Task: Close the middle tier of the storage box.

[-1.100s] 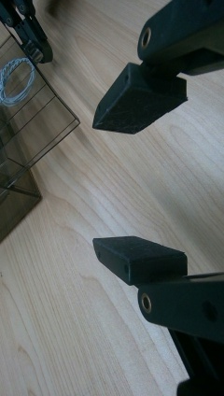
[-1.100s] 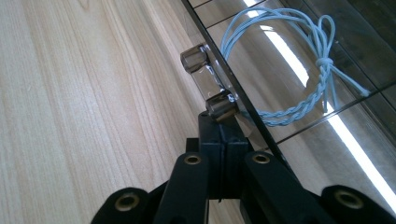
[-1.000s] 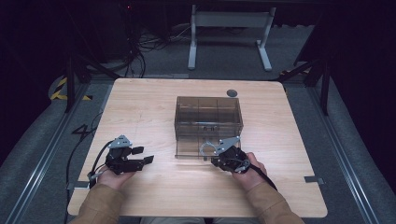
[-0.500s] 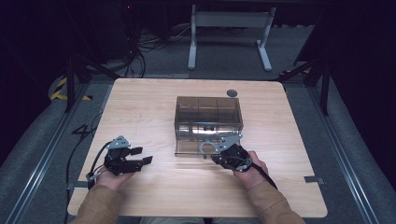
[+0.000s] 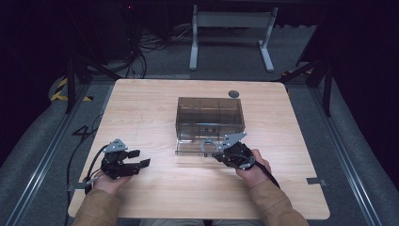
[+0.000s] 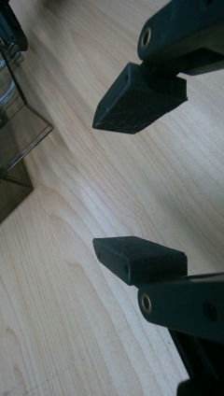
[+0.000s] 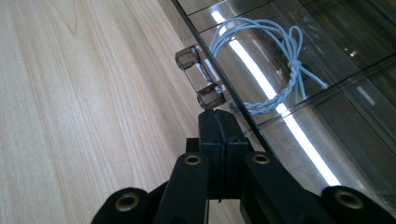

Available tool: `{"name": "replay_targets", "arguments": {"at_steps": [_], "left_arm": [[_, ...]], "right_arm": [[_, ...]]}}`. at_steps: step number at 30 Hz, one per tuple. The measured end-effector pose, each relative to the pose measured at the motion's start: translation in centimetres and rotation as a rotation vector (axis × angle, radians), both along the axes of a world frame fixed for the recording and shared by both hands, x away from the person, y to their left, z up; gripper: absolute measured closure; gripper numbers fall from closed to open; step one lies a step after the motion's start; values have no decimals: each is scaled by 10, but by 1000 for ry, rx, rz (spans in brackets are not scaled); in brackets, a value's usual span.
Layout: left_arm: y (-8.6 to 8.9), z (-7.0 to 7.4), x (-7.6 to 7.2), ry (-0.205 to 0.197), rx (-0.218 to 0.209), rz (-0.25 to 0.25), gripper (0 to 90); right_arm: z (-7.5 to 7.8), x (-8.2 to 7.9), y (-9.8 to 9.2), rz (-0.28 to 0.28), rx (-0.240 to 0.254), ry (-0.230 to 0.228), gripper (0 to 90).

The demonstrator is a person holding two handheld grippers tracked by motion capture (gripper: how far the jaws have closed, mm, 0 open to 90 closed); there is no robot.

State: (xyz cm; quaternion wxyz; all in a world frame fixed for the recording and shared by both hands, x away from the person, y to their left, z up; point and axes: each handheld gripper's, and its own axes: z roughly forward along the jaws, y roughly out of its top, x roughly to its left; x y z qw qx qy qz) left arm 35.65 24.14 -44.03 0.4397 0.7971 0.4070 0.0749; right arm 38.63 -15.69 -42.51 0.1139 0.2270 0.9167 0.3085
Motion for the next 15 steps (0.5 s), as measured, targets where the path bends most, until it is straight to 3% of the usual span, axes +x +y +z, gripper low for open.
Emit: {"name": "replay_targets", "arguments": {"at_steps": [15], "left_arm": [[8,-1,-7,1,1,25,377]], "right_arm": [[5,6,-2,-18,14,-19,900]]}}
